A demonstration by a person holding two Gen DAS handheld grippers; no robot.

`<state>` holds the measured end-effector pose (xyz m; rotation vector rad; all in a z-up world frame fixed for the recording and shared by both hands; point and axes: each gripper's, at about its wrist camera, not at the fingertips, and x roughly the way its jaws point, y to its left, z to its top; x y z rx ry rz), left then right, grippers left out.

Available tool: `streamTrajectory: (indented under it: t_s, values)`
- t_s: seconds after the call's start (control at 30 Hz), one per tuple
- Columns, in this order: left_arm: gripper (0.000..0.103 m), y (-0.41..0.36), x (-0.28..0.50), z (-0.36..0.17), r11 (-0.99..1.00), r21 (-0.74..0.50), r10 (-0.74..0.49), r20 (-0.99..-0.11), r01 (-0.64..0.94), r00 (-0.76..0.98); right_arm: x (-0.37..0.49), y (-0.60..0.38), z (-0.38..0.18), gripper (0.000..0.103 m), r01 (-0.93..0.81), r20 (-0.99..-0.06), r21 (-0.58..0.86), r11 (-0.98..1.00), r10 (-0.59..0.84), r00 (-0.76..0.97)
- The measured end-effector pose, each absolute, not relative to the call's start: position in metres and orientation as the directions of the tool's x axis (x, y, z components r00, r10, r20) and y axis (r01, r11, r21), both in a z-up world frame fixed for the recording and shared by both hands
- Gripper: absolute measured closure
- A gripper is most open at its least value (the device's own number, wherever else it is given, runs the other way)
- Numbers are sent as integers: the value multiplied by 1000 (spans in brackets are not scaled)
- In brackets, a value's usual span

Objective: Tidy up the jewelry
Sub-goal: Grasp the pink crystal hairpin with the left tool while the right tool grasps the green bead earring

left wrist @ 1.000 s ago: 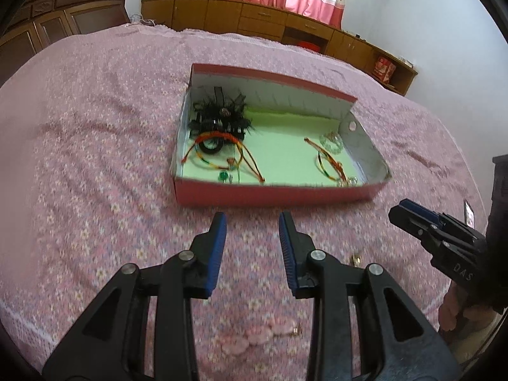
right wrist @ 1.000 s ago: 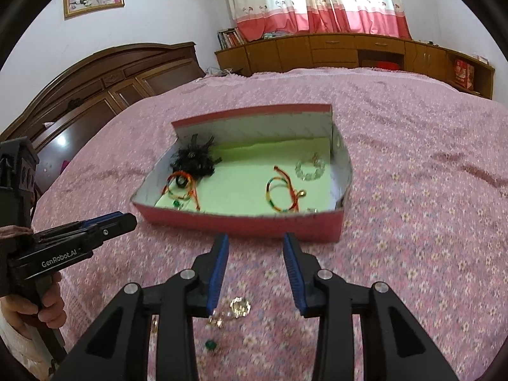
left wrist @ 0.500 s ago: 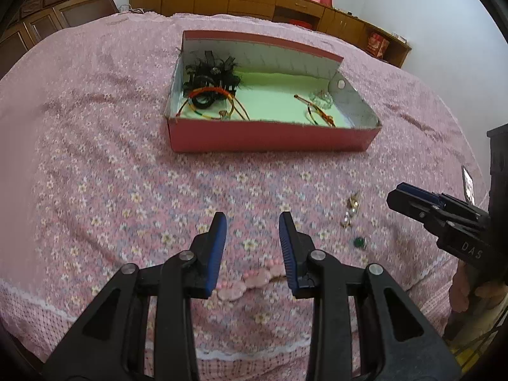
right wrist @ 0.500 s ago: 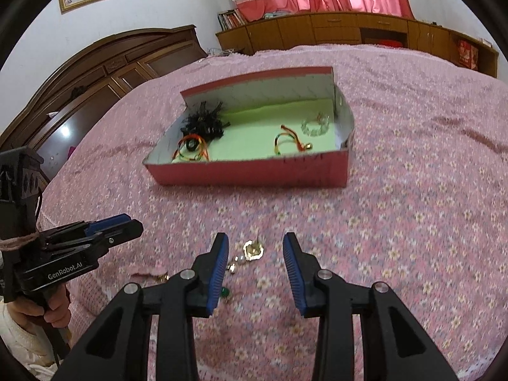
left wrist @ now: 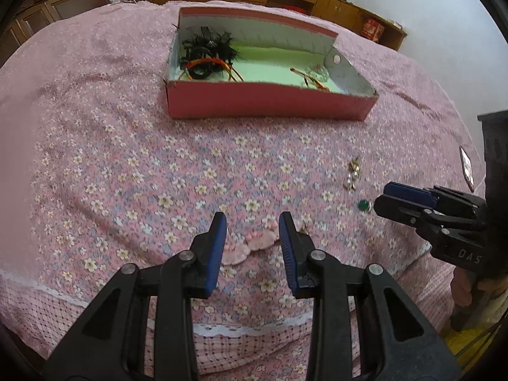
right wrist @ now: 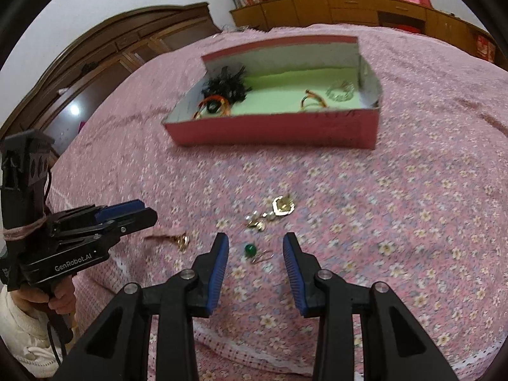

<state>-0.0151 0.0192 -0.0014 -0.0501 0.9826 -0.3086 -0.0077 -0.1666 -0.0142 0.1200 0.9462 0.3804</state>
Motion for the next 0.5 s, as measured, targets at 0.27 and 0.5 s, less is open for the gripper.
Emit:
streamTrajectory:
  t_s: [0.27,0.5]
  values:
    - [77,14,-18,-14,949,-162,-277,-837,270,473,-3,-154,-30,64,-277,-801,253,927,361,477]
    - [75,12,-10,-25,953,-156,-267,-839,260,475,2,-152,-37,77,-271,-816,233,934,340,468]
